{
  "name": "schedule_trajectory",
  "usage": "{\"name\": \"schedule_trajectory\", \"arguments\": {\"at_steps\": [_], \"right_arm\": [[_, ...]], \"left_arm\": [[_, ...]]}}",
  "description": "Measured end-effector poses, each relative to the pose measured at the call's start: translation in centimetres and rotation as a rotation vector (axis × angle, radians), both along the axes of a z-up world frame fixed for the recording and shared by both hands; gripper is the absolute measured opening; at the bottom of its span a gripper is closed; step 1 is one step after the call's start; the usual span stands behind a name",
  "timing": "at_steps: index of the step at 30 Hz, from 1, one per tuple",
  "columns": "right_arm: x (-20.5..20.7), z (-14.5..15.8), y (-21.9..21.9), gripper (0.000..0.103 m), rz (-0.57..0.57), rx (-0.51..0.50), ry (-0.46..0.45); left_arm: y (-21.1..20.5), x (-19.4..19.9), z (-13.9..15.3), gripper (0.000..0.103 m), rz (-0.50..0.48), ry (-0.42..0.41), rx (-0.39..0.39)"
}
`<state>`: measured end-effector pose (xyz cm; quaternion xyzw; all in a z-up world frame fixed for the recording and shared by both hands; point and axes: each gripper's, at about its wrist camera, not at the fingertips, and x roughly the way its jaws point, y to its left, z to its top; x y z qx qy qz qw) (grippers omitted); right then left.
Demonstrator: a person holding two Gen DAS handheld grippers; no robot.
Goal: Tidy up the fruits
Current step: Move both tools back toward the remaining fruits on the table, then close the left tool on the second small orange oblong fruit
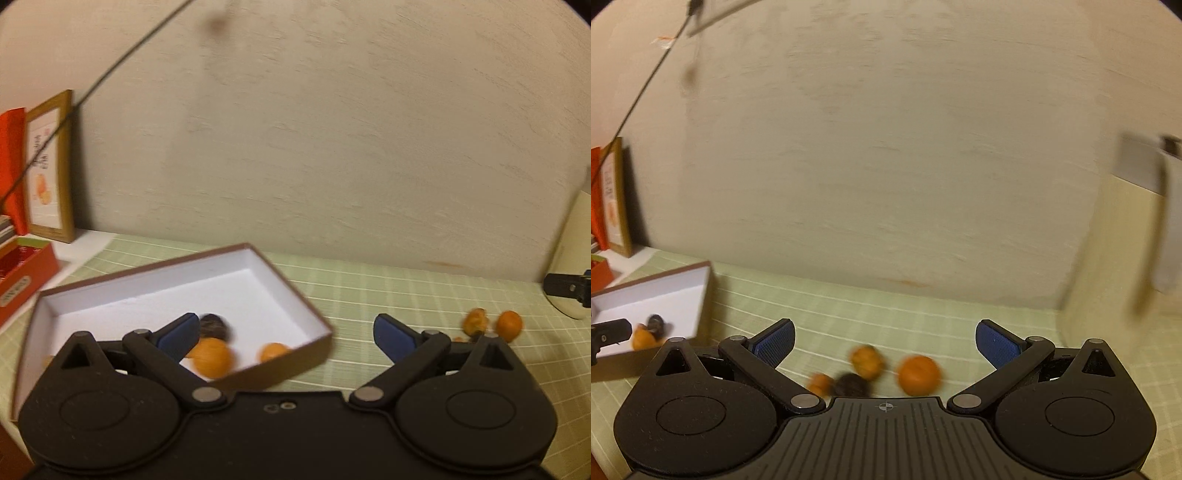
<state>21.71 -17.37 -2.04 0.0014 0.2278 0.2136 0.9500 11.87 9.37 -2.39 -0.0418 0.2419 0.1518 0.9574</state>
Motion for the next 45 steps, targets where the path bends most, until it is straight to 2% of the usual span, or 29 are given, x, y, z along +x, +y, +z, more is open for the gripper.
{"name": "schedule_trajectory", "arguments": {"at_steps": [5, 13, 22, 34, 39, 40, 41, 42, 43, 45], "right_arm": [[-0.6, -0.6, -3.9, 0.103, -0.064, 0.000, 0.022], [0.0, -2.0, -8.2, 0.103, -0.139, -0.010, 0.061], [0.5, -2.9, -11.9, 0.103, -0.201, -0.014, 0.094], [1.6, -4.6, -14.4, 0.103, -0.249, -0.019, 0.128], [1.9, -5.0, -15.3, 0.103, -0.271, -0.014, 0.144], [1.9, -5.1, -15.4, 0.103, -0.274, -0.013, 0.148], [2.0, -5.1, -15.5, 0.103, -0.275, -0.011, 0.150], [2.0, -5.1, -15.5, 0.103, -0.276, -0.010, 0.152], [2.1, -5.2, -15.5, 0.103, -0.276, -0.010, 0.152], [2.1, -5.1, -15.3, 0.103, -0.274, -0.011, 0.153]], "left_arm": [[-3.2, 1.9, -1.1, 0.090, -0.067, 0.021, -0.006], [-7.2, 5.6, -3.5, 0.073, -0.175, 0.080, -0.016], [-9.8, 9.0, -6.2, 0.061, -0.237, 0.153, -0.047], [-11.6, 11.3, -8.2, 0.051, -0.223, 0.179, -0.049], [-11.9, 12.0, -8.3, 0.044, -0.228, 0.179, -0.040], [-11.9, 12.0, -8.3, 0.042, -0.228, 0.177, -0.037], [-12.0, 12.1, -8.3, 0.036, -0.232, 0.175, -0.034], [-12.1, 12.1, -8.3, 0.021, -0.233, 0.176, -0.024], [-12.1, 12.2, -8.3, 0.011, -0.238, 0.175, -0.020], [-12.0, 12.2, -8.3, 0.011, -0.238, 0.173, -0.030]]}}
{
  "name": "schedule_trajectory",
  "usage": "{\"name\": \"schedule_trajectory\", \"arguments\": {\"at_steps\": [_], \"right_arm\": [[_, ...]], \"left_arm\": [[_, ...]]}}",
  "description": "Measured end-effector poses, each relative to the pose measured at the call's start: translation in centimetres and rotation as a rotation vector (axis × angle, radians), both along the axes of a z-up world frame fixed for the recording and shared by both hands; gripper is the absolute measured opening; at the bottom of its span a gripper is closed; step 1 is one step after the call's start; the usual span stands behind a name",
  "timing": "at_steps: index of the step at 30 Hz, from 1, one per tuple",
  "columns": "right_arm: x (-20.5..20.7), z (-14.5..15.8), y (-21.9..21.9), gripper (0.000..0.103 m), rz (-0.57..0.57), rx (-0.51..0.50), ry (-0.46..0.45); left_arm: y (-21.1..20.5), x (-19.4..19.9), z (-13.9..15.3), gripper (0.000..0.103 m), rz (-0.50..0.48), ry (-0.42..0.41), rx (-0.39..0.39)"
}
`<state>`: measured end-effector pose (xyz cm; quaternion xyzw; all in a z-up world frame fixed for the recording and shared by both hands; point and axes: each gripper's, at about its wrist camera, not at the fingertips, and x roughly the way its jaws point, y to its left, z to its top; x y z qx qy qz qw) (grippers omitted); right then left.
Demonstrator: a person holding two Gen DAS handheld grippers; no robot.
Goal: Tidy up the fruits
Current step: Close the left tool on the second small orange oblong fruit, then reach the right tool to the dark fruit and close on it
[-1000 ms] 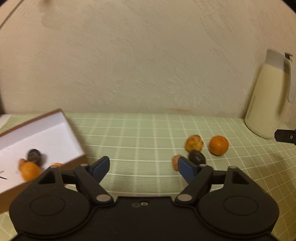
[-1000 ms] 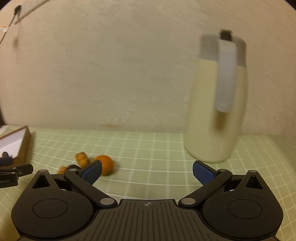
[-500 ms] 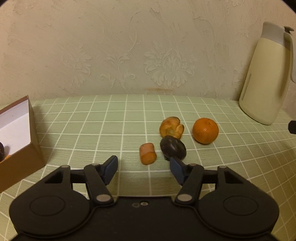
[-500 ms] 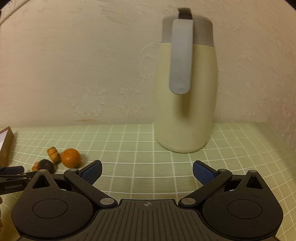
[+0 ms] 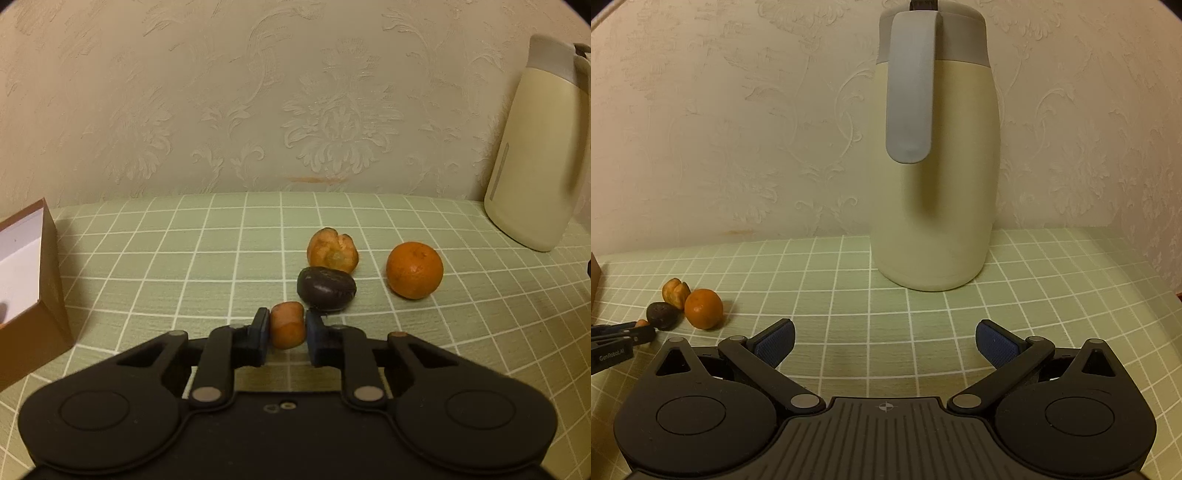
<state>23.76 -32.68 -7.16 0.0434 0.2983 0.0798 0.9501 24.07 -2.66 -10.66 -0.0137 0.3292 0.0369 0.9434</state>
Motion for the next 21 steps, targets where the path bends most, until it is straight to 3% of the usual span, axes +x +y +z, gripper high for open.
{"name": "schedule_trajectory", "arguments": {"at_steps": [21], "right_arm": [[0.7, 0.0, 3.4, 0.103, 0.047, 0.017, 0.010]], "left_arm": [[1.8, -3.5, 2.9, 0.011, 0.017, -0.022, 0.008]]}}
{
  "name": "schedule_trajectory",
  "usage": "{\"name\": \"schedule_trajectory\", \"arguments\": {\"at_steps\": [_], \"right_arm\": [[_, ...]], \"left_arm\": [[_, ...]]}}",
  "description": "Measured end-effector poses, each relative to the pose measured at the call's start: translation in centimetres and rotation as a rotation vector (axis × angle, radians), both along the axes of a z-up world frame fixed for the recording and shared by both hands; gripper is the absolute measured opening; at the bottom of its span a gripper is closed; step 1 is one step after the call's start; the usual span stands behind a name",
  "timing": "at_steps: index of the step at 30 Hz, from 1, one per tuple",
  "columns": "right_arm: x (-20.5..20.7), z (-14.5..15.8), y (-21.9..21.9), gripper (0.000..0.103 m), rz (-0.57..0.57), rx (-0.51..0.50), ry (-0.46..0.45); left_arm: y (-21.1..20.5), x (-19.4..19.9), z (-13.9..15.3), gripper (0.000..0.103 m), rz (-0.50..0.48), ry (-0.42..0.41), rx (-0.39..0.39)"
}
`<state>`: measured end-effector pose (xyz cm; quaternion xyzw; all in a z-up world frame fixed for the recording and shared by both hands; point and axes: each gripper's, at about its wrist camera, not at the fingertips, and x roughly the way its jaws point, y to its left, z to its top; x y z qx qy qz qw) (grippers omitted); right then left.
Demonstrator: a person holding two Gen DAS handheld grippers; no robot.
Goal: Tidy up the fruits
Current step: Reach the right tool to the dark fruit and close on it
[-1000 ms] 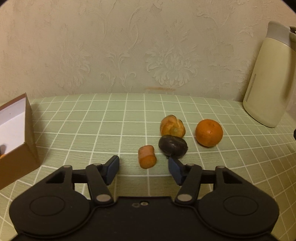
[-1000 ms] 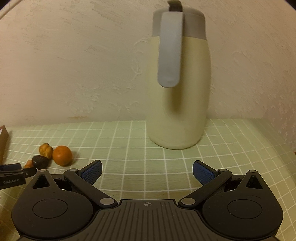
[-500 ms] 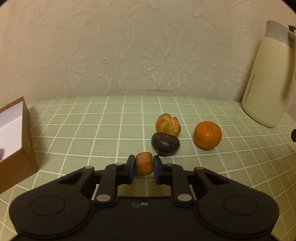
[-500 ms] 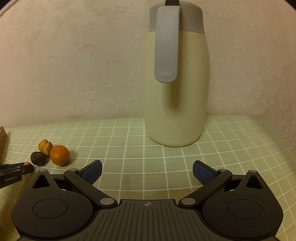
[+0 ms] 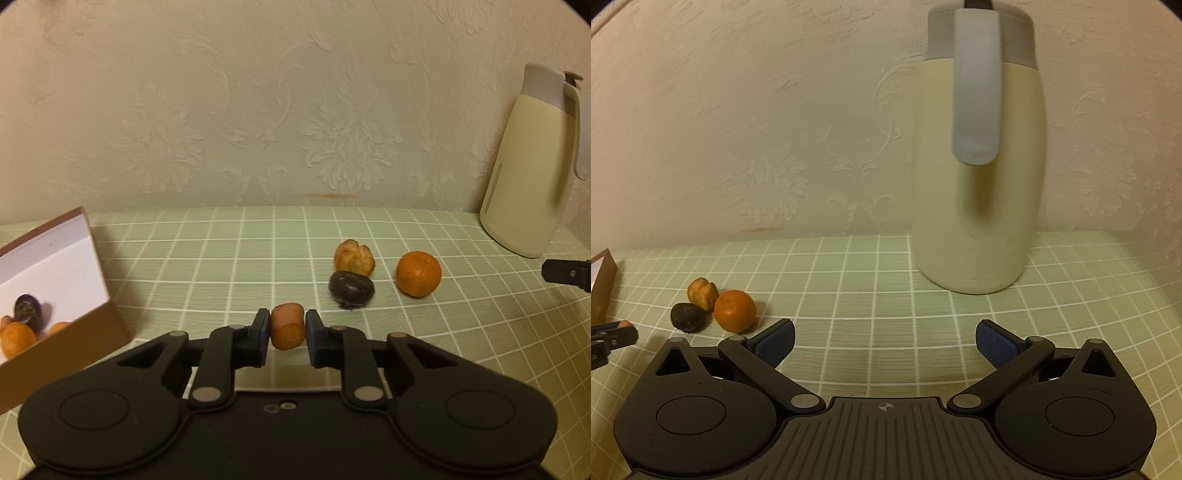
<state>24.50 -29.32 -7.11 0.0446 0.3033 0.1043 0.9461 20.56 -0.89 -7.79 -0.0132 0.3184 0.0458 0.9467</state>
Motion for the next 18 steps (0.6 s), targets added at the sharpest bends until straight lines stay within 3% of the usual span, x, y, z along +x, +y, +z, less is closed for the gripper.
{"name": "schedule_trajectory", "arguments": {"at_steps": [9, 18], "right_arm": [[0.5, -0.2, 4.0, 0.103, 0.103, 0.019, 0.005], [1.2, -0.9, 8.8, 0.103, 0.182, -0.028, -0.018]], "left_arm": [[1.4, -1.8, 0.5, 0.011, 0.011, -0.001, -0.011], [2.9, -2.6, 0.7, 0.011, 0.022, 0.000, -0.024]]}}
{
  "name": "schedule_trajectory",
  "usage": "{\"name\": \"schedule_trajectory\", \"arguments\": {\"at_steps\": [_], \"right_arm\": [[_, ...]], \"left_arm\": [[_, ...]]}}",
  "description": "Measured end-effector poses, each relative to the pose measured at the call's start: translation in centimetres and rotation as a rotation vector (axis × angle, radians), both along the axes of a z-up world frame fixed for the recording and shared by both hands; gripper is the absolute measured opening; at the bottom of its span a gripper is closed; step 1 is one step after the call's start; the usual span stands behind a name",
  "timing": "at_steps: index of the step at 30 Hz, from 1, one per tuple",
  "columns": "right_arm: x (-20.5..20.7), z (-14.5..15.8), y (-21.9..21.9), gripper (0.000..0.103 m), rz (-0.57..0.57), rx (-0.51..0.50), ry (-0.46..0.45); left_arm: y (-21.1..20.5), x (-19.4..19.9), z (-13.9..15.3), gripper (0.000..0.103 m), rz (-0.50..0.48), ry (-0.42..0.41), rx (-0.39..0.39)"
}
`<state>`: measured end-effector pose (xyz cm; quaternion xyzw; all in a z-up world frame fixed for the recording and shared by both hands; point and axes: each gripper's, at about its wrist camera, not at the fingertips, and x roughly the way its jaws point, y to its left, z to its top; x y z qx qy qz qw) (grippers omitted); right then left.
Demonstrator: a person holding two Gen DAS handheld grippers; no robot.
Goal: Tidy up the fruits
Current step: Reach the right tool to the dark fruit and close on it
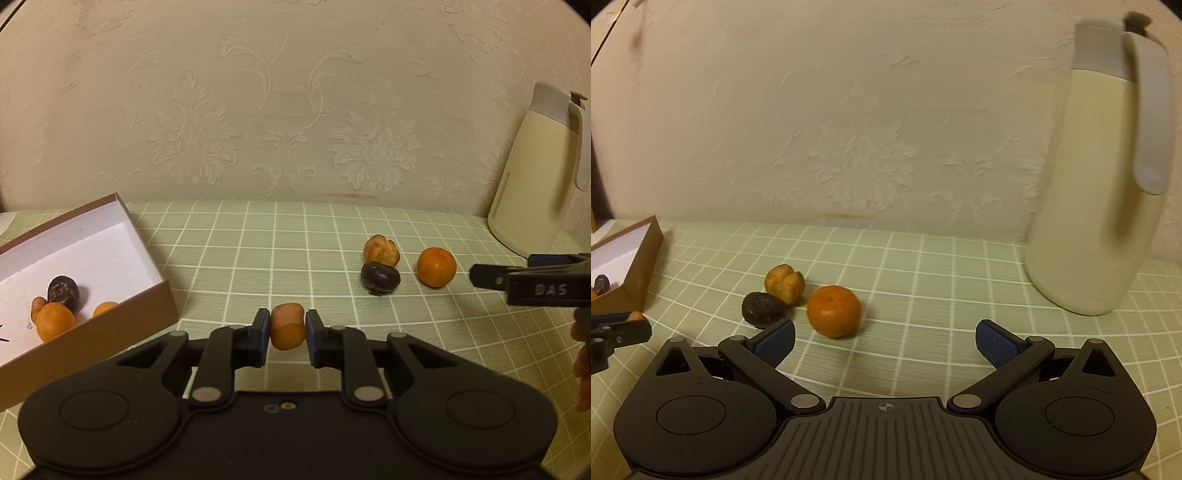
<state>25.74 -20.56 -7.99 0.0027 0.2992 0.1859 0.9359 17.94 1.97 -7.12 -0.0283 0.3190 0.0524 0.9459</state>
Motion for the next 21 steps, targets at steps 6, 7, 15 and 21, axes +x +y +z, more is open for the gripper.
{"name": "schedule_trajectory", "arguments": {"at_steps": [6, 7, 15, 21], "right_arm": [[1.2, -1.2, 1.7, 0.103, 0.033, 0.003, 0.012], [1.4, -1.2, 2.0, 0.103, 0.035, 0.006, 0.006], [0.7, 0.3, 5.4, 0.100, 0.101, 0.010, -0.061], [1.1, -0.3, 7.2, 0.081, 0.135, 0.023, -0.016]], "left_arm": [[0.4, -0.5, 0.2, 0.011, -0.003, 0.002, 0.005], [0.5, -0.6, 0.2, 0.011, -0.002, 0.001, 0.006], [1.3, -1.1, 0.6, 0.011, 0.007, -0.001, 0.007], [2.4, -2.1, 1.2, 0.011, 0.025, -0.002, 0.017]]}}
